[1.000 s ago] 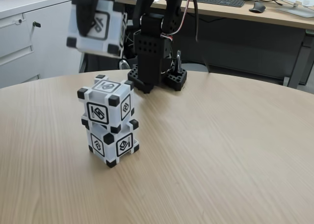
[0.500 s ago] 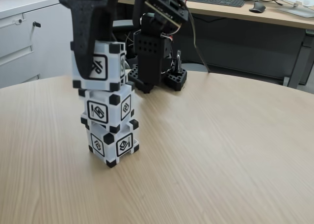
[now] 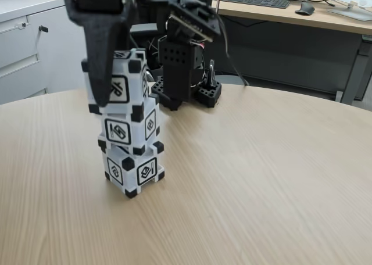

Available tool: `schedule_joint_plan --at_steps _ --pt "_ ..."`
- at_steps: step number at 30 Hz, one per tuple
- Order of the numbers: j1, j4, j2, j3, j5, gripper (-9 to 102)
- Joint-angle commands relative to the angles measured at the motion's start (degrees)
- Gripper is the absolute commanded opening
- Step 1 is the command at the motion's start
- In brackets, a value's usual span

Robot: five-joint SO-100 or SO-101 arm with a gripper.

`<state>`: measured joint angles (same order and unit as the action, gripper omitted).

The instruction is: Stack cubes from left to right.

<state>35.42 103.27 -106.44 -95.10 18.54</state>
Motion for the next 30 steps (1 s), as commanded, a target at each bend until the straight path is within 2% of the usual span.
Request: schedule_joint_plan --at_steps 1,19,30 --pt "0.4 0.4 -1.1 0.7 1.0 31" --pt "0.4 0.4 -1.4 1.6 6.2 26" --pt "0.0 0.4 -1.4 1.0 6.4 29"
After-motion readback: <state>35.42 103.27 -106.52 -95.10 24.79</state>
